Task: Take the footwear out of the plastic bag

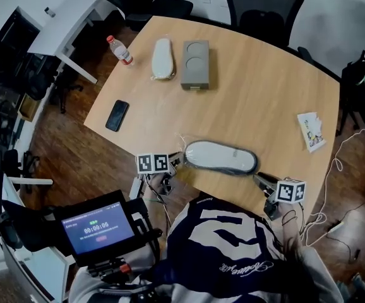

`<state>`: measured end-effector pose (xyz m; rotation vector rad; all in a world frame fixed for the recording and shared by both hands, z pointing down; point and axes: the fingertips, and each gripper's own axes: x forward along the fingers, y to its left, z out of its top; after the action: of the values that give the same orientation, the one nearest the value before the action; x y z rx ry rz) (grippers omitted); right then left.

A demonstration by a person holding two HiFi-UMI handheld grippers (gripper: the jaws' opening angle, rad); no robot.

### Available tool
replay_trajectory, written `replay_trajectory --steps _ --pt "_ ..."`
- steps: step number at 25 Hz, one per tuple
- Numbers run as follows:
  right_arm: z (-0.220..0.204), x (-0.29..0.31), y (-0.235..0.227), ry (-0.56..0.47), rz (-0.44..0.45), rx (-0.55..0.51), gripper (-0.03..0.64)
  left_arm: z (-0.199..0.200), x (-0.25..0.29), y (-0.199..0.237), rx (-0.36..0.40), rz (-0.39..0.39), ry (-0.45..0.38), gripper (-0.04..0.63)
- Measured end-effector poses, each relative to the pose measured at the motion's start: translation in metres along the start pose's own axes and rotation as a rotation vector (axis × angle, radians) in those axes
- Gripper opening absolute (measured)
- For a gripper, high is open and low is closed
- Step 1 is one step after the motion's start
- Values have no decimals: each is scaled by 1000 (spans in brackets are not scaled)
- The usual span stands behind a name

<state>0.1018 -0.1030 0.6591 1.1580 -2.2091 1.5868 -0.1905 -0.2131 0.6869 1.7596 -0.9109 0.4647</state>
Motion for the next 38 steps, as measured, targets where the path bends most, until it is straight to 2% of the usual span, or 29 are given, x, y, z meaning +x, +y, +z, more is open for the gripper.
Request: replay_trajectory --steps 2,4,9,14,20,24,30,34,35,38 --pt "1 -3 6 -28 56 64 121 -4 -1 -4 10 3 0 46" --pt "4 2 5 -31 63 91 121 -2 -1 -1 10 3 3 44" --pt "-1 14 -8 70 24 64 121 0 -1 2 56 28 7 40" --pt "13 19 -5 47 82 111 121 1 2 1 117 73 35 28" --pt "24 25 -7 71 121 111 123 -2 4 0 117 86 48 23" --pt "27 24 -4 79 145 150 149 -1 3 2 115 103 44 21" --pt "38 30 19 58 350 188 142 0 2 3 111 115 44 11" --pt "56 33 47 12 505 141 138 1 1 4 122 128 50 11" --pt "55 37 50 22 500 131 138 1 1 4 127 132 51 11" --pt "47 53 41 75 388 96 138 2 1 4 128 143 45 9"
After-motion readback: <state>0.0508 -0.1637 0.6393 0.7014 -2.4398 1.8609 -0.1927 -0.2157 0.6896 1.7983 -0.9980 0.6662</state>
